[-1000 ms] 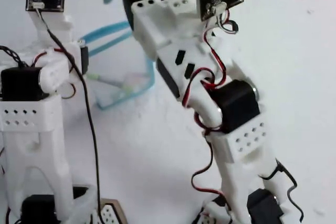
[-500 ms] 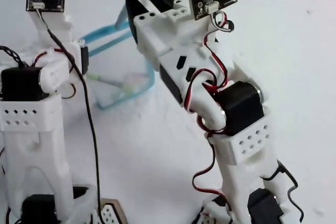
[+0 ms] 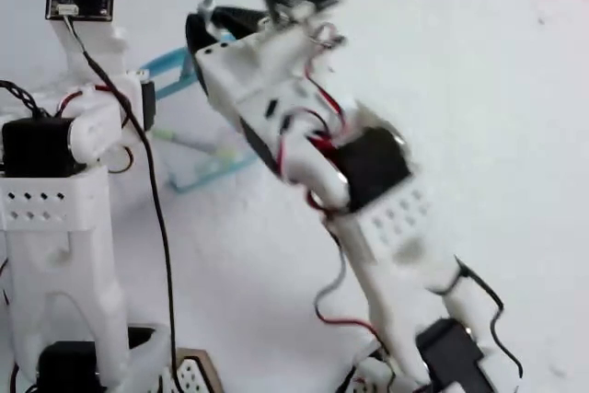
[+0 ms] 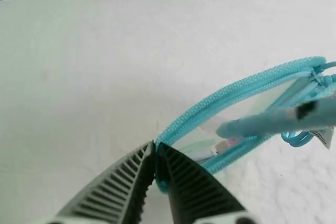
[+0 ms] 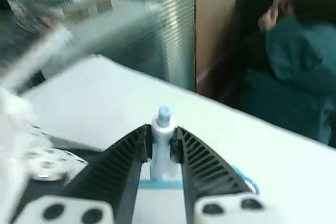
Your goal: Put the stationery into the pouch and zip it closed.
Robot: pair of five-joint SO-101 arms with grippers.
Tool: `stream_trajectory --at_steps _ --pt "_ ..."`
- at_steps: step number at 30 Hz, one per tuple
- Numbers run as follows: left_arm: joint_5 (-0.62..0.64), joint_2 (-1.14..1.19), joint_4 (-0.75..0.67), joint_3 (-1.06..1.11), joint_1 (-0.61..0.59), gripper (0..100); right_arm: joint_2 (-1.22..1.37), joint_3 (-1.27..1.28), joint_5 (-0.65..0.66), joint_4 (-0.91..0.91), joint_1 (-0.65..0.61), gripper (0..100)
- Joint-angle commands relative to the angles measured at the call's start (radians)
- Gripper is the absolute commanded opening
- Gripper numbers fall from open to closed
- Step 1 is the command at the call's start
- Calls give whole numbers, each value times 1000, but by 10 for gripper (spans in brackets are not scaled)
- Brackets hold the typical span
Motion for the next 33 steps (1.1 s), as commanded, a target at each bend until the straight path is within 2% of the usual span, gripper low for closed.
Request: stream_trajectory --at_steps 1,4,6,11,14,23,25,29,31,33 --pt "-5 8 9 5 2 24 39 6 3 -4 7 17" --pt "-5 8 9 3 2 24 70 6 11 -1 -7 19" --pt "-5 8 9 3 2 24 76 12 11 4 -22 55" --pt "-5 8 9 3 2 24 84 12 11 76 -70 337" --pt "-5 8 9 3 2 24 76 8 11 107 -68 413" --pt "-5 8 9 3 2 24 76 -84 12 116 61 324" --pt "-5 8 9 3 2 24 76 -109 12 116 94 272" --pt "-5 10 9 3 4 24 84 -161 15 116 185 94" --pt "-5 8 9 3 2 24 85 -155 77 116 225 17" --pt "-5 8 9 3 4 24 84 -118 141 120 249 28"
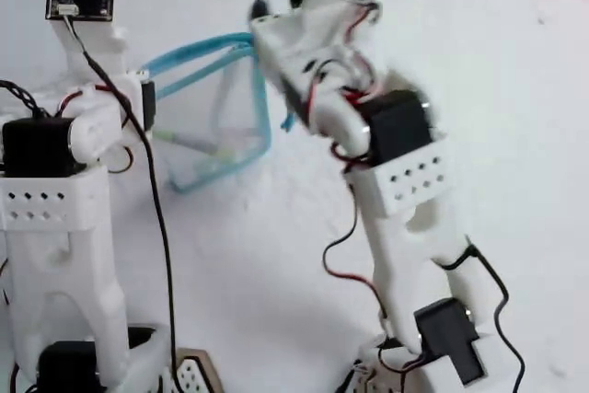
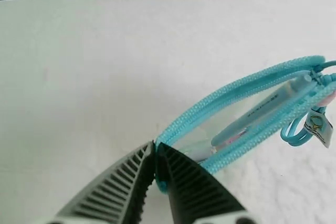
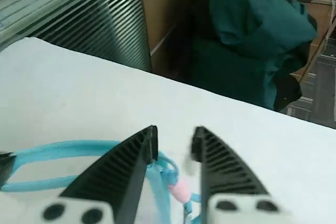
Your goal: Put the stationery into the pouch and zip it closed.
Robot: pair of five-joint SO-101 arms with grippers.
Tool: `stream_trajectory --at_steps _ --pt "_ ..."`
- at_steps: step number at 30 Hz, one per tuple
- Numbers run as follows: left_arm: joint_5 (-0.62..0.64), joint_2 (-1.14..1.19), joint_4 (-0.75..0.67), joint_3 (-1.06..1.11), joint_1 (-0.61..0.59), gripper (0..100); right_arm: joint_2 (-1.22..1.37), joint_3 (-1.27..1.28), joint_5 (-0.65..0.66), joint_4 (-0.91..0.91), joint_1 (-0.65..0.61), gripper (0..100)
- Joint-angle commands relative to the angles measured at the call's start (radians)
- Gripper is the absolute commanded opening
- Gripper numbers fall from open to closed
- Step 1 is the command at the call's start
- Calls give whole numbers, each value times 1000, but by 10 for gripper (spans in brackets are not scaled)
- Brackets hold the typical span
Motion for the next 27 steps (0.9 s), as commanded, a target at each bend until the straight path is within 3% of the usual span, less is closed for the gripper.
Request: stream_trajectory --at_steps 1,8,12,19,22,27 --pt "-5 10 9 3 5 24 -8 14 84 1 39 36" --pt "-5 12 9 3 8 24 -4 29 83 -15 -41 13" --pt "-5 12 9 3 8 24 8 34 -2 -82 -105 16" --pt "-5 10 9 3 7 24 228 -12 -74 -88 -143 16" --pt "-5 8 9 3 2 24 337 -66 -69 1 -142 16" --pt "-3 8 9 3 2 24 512 -247 -69 352 -116 16"
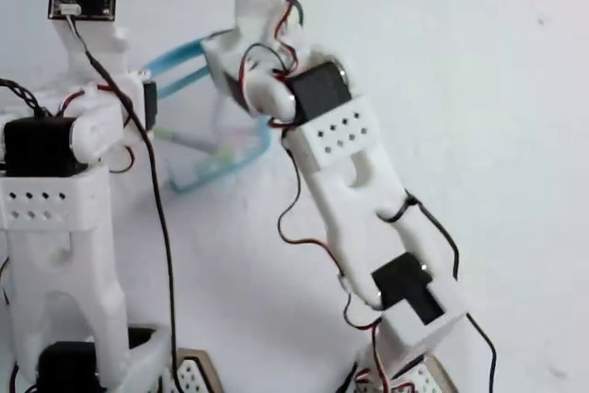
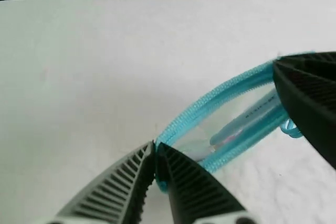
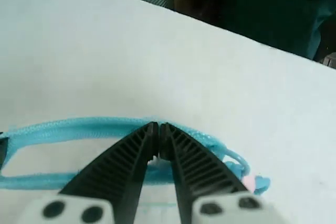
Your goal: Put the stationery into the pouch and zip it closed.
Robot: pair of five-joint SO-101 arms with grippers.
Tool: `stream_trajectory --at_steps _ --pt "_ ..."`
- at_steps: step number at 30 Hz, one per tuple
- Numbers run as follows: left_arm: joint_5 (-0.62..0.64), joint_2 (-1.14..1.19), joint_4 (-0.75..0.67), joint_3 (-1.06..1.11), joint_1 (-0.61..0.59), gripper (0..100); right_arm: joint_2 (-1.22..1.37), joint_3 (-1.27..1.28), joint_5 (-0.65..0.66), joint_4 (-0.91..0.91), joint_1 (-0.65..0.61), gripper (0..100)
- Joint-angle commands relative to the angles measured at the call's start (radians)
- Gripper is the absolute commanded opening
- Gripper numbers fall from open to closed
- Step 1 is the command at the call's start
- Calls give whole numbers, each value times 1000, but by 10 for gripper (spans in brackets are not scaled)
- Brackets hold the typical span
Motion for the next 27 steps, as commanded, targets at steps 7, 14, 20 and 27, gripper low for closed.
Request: stream_trajectory --at_steps 7,14,20,27 --pt "-3 13 9 3 5 24 203 -413 71 470 48 17" --pt "-2 12 9 3 4 24 162 -804 63 403 58 17" --pt "-3 12 9 3 1 24 140 -1016 63 337 157 17" --pt "-3 12 9 3 1 24 186 -902 72 476 288 119"
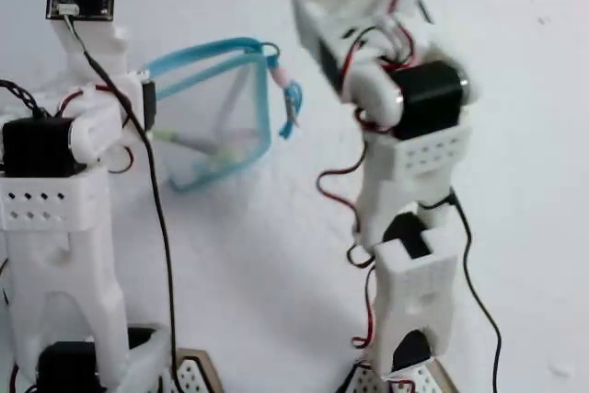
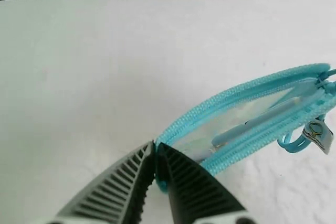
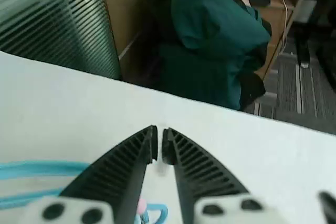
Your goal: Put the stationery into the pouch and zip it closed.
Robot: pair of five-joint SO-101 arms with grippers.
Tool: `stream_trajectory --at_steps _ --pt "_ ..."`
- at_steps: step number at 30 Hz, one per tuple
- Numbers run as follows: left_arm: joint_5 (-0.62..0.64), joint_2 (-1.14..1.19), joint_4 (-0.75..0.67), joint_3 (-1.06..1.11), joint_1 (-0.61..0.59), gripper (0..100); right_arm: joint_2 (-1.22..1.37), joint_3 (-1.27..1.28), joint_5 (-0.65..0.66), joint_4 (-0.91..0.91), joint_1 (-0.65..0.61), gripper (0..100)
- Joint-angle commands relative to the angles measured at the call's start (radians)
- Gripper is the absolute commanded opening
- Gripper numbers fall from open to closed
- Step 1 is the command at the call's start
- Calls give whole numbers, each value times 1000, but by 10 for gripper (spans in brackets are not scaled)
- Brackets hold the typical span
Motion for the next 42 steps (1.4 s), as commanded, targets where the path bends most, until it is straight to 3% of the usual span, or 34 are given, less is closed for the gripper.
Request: stream_trajectory --at_steps 1,7,19,25,33,42 --pt "-5 12 9 3 2 24 5 78 11 30 53 157" --pt "-6 8 9 3 2 24 -12 304 118 31 70 329" --pt "-6 8 9 3 2 24 -237 936 253 -10 70 330" --pt "-6 8 9 3 2 24 -355 1281 264 -255 120 330" --pt "-6 15 9 3 2 24 -417 1760 356 -796 120 330" --pt "-8 15 8 3 2 24 -418 1892 348 -1072 28 332"
